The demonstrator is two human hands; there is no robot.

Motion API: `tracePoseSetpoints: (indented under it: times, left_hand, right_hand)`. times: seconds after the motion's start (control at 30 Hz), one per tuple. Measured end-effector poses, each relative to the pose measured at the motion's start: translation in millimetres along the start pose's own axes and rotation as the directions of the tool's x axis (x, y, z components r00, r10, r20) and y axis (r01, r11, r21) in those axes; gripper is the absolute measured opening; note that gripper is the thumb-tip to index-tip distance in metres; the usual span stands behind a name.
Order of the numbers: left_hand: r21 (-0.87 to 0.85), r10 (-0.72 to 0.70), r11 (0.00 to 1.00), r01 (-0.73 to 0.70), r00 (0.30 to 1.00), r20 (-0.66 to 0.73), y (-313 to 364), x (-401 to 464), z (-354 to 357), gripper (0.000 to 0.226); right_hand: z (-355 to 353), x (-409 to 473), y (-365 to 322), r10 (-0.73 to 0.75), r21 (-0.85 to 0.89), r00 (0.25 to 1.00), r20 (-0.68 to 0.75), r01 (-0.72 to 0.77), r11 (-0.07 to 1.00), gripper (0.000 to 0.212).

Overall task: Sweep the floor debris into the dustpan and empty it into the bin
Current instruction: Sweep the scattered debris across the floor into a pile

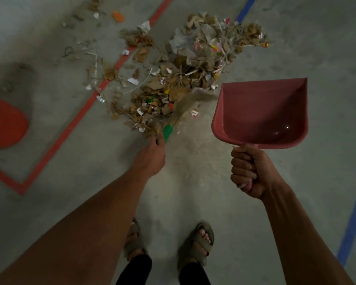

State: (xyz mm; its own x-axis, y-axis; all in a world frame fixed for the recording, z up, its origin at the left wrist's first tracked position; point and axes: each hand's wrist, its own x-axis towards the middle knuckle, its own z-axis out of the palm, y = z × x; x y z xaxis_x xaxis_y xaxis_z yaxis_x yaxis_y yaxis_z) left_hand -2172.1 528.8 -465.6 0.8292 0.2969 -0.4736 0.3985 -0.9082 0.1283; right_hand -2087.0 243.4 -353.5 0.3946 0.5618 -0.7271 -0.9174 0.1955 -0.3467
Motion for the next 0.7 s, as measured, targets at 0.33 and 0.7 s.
tracePoseSetpoints:
  times: [0.33,0.7]
  left_hand:
    - [-0.372,-0.31,0.895,0.247,0.943,-0.12,-138,-27,0,0.073]
    - [-0.654,-0.674,0.336,0.678,0.658,0.337,-224,-5,70,0.056]
  right_hand:
    - [92,60,56,0.064,0.003,0.998,0.028,-0.064,0.998,0.04]
    - [162,143,116,0.121,-0.018,0.99,0.068,-0.12,0.993,0.039]
